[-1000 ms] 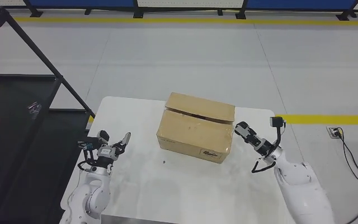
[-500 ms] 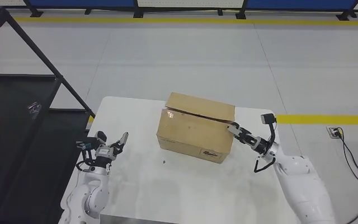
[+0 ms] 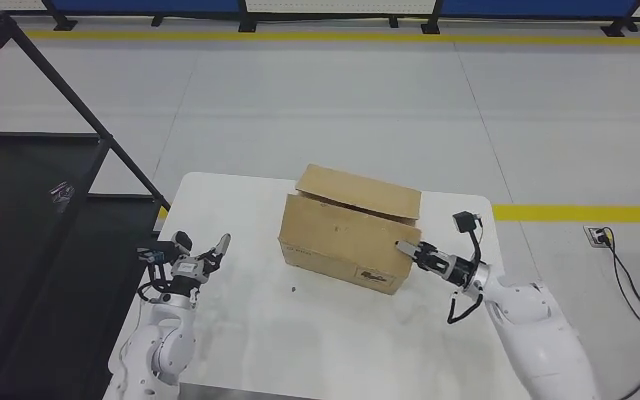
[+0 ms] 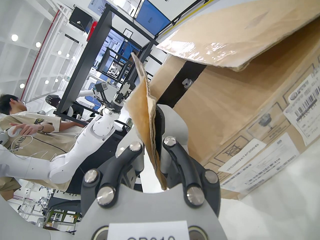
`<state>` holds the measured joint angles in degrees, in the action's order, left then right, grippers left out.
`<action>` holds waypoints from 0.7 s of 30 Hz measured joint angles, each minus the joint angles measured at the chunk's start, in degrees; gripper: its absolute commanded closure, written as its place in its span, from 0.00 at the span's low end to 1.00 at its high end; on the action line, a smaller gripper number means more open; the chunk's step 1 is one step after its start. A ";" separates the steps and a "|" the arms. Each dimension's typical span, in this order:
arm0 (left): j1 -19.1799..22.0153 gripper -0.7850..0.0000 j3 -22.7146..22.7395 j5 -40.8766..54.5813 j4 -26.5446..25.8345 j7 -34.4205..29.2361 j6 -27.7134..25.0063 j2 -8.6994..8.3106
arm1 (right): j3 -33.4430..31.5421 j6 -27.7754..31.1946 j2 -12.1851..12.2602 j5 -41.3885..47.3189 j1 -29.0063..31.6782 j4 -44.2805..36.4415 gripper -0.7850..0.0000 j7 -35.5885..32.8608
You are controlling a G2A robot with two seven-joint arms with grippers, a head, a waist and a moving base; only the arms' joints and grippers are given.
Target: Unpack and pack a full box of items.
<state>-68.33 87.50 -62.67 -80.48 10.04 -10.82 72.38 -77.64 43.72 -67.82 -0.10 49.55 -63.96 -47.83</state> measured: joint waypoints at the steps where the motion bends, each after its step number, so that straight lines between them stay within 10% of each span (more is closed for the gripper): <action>1: 0.12 0.00 0.10 0.03 0.29 0.00 -0.06 -0.02 | 0.03 0.17 0.11 0.20 0.33 -0.54 1.00 -0.26; 20: 1.62 0.00 -0.62 -0.67 3.62 -0.93 -0.49 -0.11 | 3.16 5.72 2.61 6.66 4.56 -6.74 1.00 -7.00; 21: 1.67 0.00 -0.78 -0.94 3.81 -1.00 -0.50 -0.11 | 3.27 5.85 2.80 6.70 4.64 -6.77 0.74 -6.88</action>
<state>-66.67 86.72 -63.61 -76.67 9.03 -11.31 72.27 -74.37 49.57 -65.02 6.60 54.19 -70.72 -54.71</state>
